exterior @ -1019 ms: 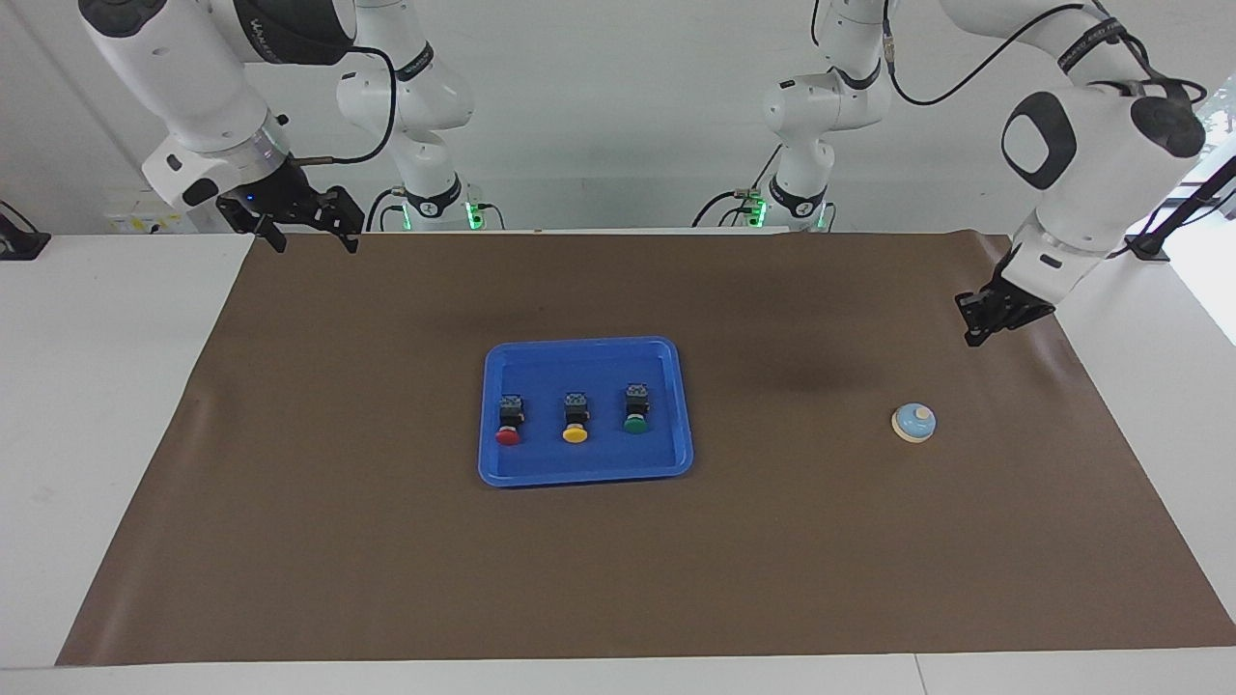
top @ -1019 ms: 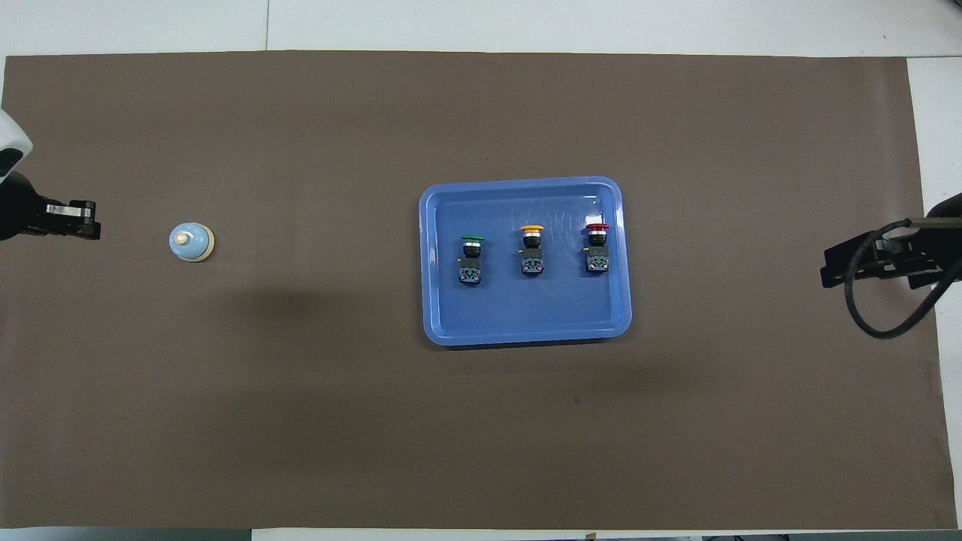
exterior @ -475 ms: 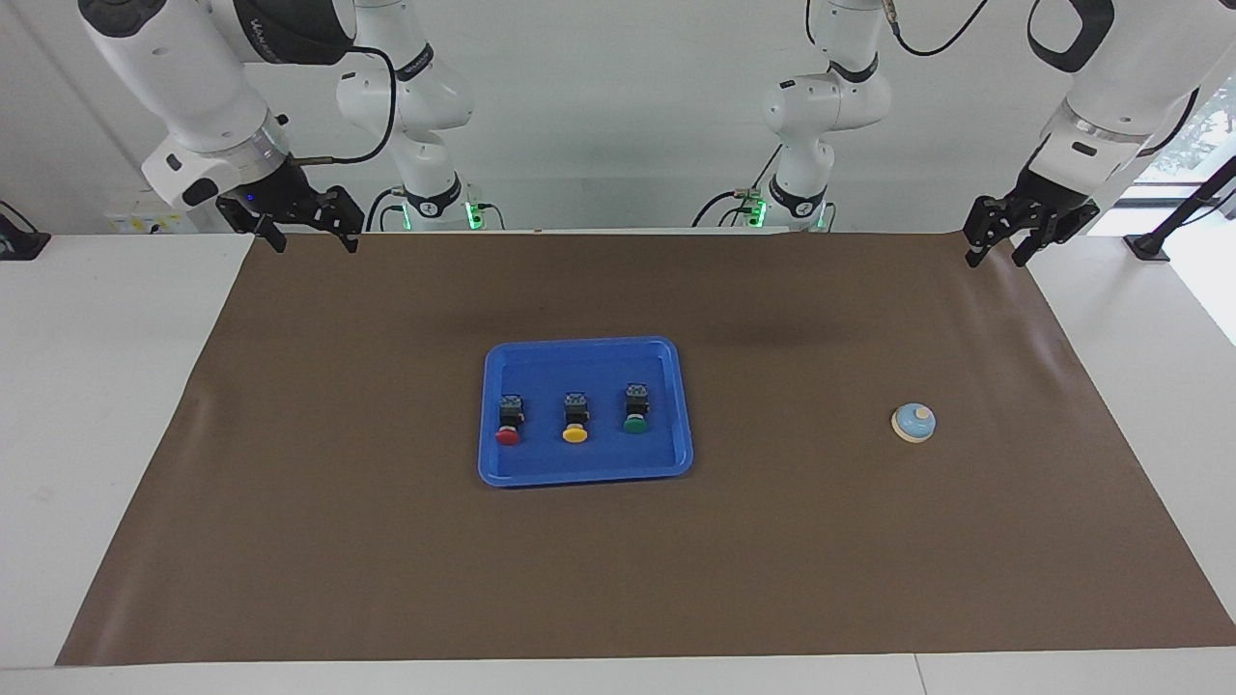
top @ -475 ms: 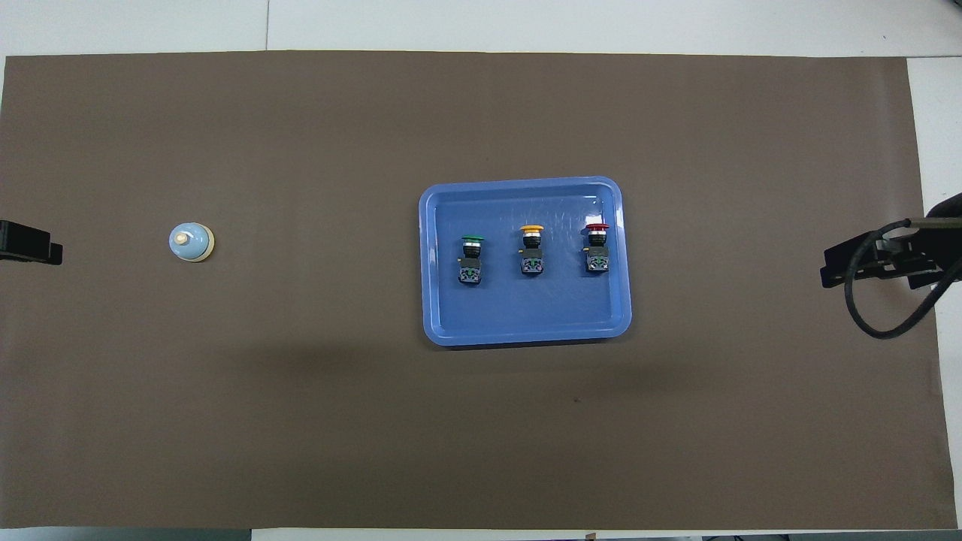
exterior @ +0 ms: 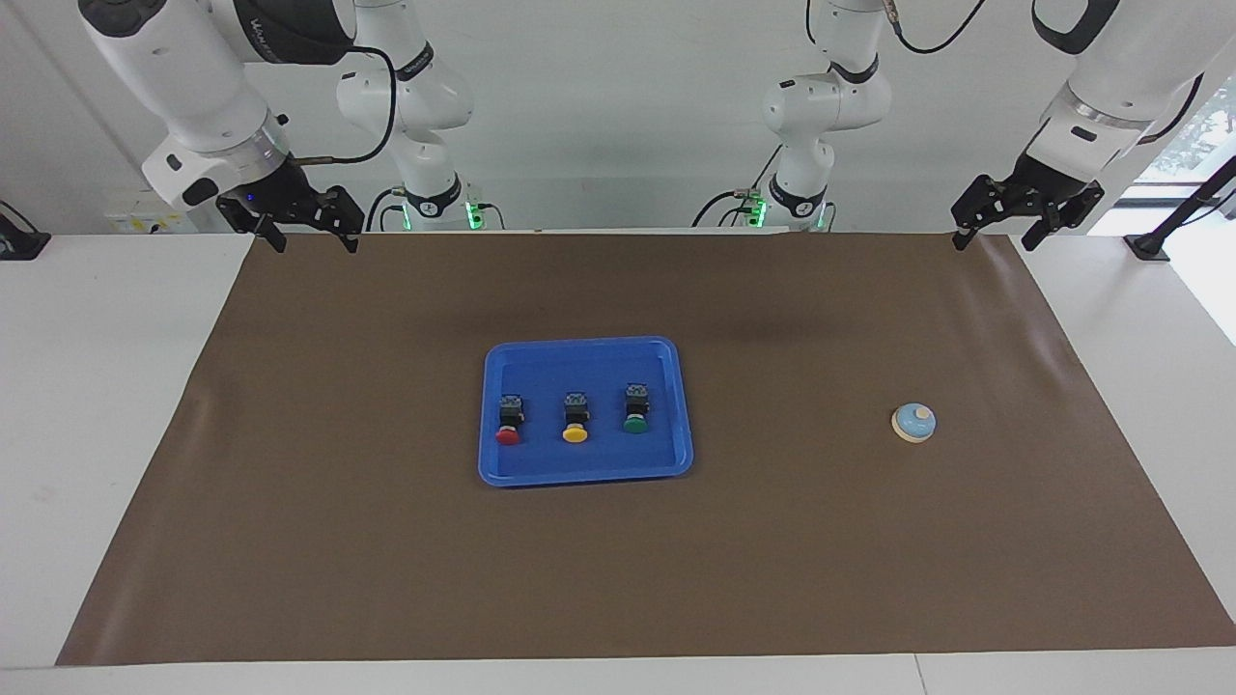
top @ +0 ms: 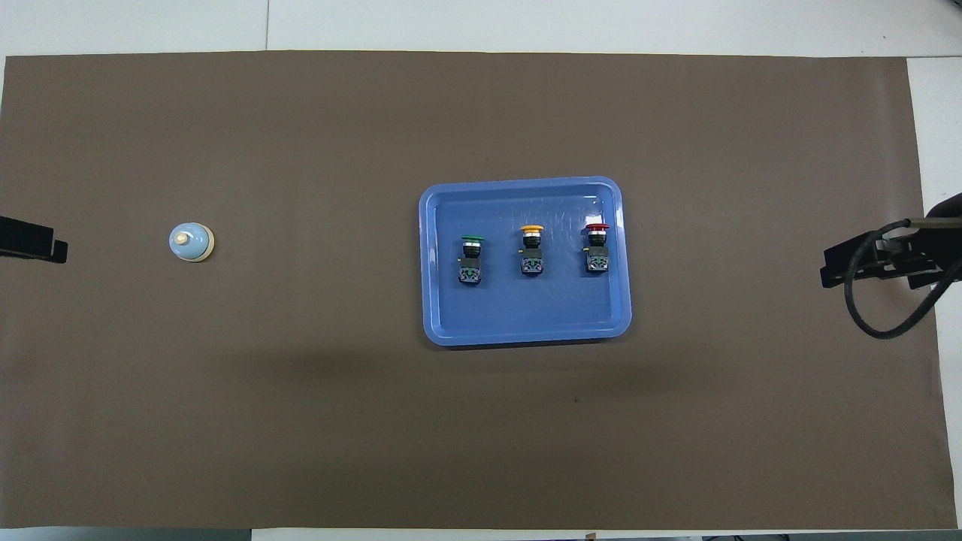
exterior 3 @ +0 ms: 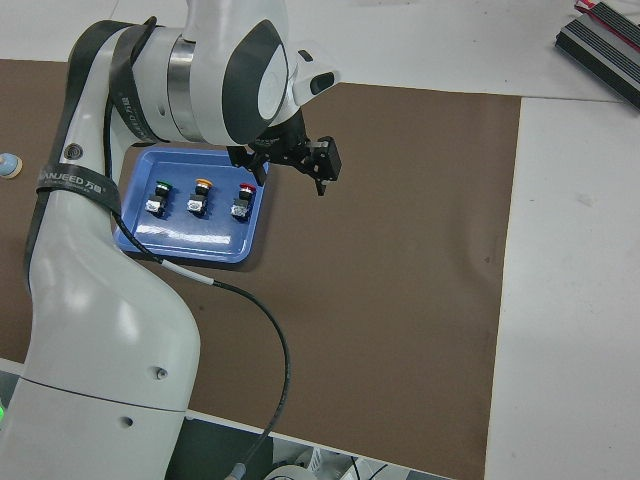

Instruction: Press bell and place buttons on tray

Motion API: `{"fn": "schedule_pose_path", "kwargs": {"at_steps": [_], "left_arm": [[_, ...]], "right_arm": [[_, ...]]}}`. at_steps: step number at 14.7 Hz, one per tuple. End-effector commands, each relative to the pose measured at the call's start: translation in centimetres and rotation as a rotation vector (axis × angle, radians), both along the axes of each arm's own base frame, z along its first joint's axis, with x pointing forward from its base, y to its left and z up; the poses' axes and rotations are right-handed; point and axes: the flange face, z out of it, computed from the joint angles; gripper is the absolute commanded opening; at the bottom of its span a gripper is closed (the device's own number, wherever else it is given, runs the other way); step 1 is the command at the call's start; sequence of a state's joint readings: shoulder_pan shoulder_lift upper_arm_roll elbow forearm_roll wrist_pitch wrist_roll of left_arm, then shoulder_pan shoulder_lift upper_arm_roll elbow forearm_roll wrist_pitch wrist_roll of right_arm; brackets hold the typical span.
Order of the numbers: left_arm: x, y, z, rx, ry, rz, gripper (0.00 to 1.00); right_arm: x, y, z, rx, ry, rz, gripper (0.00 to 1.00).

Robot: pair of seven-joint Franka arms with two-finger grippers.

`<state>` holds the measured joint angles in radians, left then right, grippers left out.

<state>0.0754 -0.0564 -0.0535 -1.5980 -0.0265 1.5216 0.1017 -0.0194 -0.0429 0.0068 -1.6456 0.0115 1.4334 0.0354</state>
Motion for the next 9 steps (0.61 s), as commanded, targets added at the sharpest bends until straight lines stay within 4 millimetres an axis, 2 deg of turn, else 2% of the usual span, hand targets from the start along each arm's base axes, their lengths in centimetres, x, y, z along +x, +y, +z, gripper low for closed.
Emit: {"fn": "schedule_pose_path", "kwargs": {"at_steps": [1, 9], "left_arm": [[0.19, -0.01, 0.07, -0.011, 0.037, 0.009, 1.00], [-0.24, -0.34, 0.18, -0.004, 0.077, -0.001, 1.00]], "right_arm": [[-0.37, -0.13, 0.17, -0.004, 0.007, 0.019, 1.00], [-0.37, -0.11, 0.17, -0.002, 0.007, 0.019, 1.00]]}}
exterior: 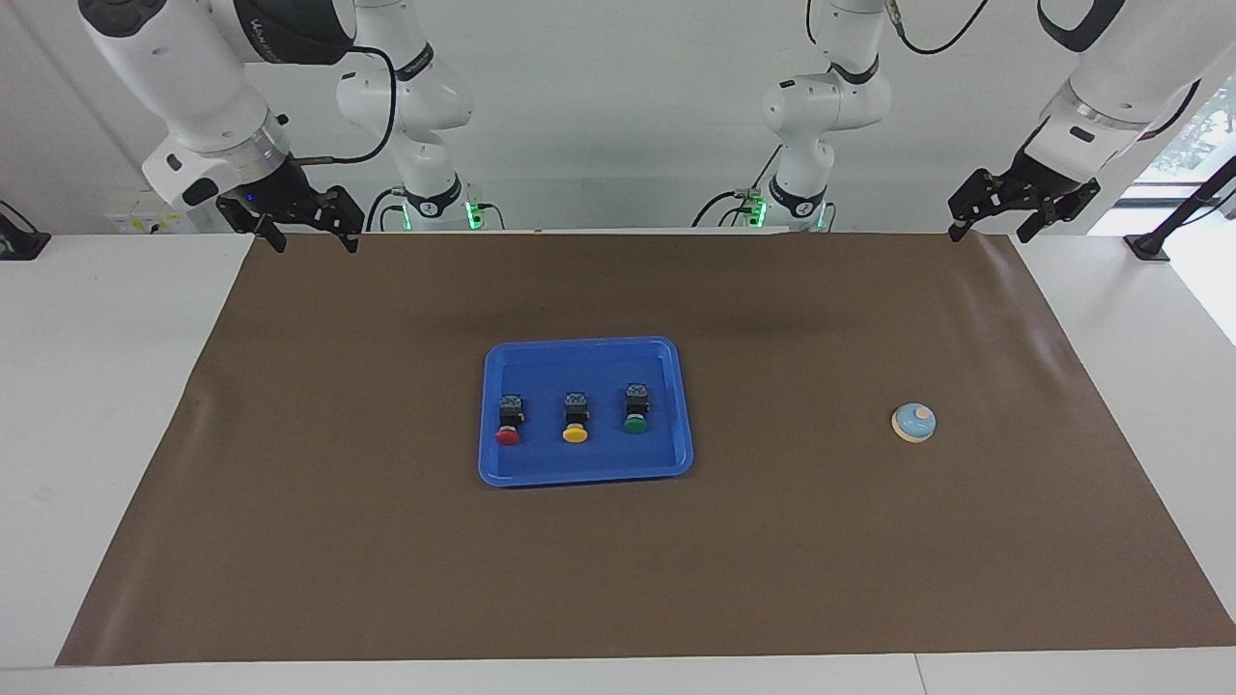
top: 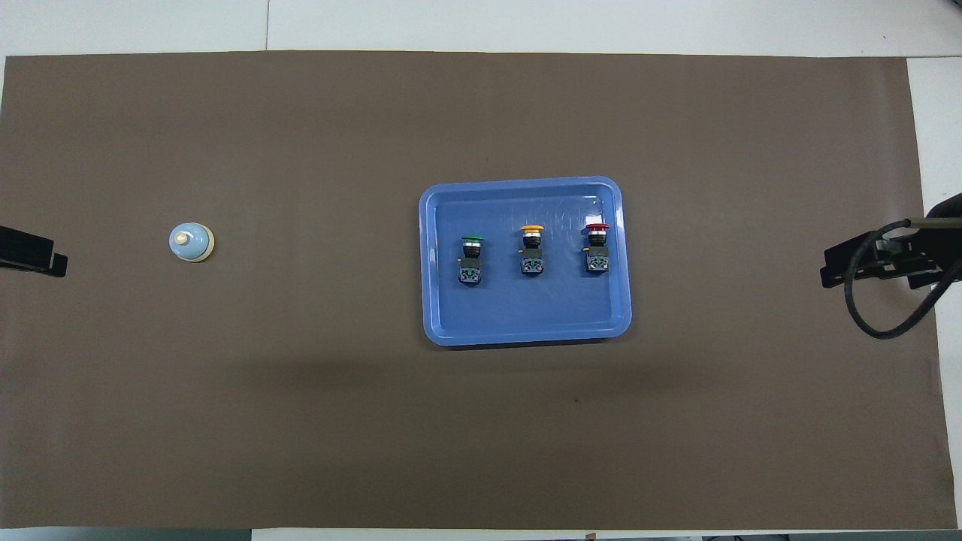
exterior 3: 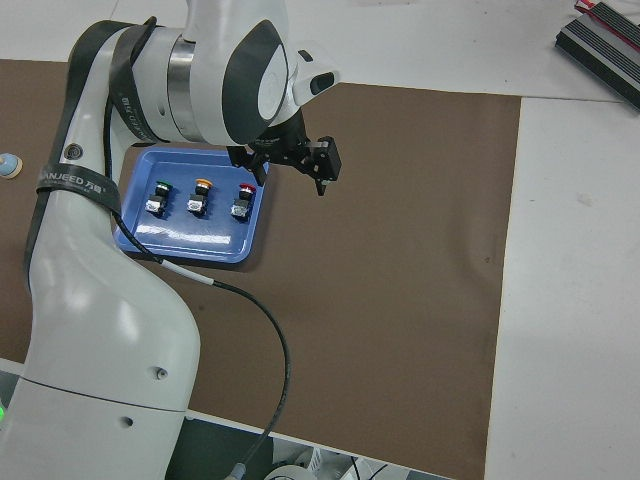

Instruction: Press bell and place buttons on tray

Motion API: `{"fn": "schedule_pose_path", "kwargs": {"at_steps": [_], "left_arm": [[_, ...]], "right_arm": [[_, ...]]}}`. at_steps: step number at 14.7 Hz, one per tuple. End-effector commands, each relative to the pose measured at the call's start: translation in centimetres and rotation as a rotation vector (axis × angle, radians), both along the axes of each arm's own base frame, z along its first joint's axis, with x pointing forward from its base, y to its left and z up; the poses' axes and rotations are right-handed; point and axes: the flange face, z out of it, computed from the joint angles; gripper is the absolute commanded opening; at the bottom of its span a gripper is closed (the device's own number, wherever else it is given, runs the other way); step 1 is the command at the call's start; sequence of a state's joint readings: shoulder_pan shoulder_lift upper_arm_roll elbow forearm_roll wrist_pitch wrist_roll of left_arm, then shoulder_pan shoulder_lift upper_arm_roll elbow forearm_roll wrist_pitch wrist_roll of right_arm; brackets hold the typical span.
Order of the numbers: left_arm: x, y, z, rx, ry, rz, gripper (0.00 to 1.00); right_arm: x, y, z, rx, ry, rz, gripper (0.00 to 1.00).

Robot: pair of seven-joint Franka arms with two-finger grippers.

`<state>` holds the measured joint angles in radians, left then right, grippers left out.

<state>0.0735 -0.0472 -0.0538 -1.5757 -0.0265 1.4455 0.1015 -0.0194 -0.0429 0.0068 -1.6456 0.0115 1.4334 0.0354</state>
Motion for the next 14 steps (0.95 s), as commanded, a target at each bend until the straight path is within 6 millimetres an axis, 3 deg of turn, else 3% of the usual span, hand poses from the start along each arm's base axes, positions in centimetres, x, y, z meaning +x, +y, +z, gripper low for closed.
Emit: {"fn": "schedule_pose_path", "kwargs": {"at_steps": [1, 14], "left_arm": [[0.29, -0.29, 0.26, -0.002, 0.014, 0.001, 1.00], [0.52, -0.24, 0.42, -0.004, -0.006, 0.003, 1.00]], "right_arm": [[-0.37, -0.11, 0.17, -0.002, 0.007, 0.019, 1.00], [-0.37, -0.13, 0.17, -0.004, 0.007, 0.019, 1.00]]}}
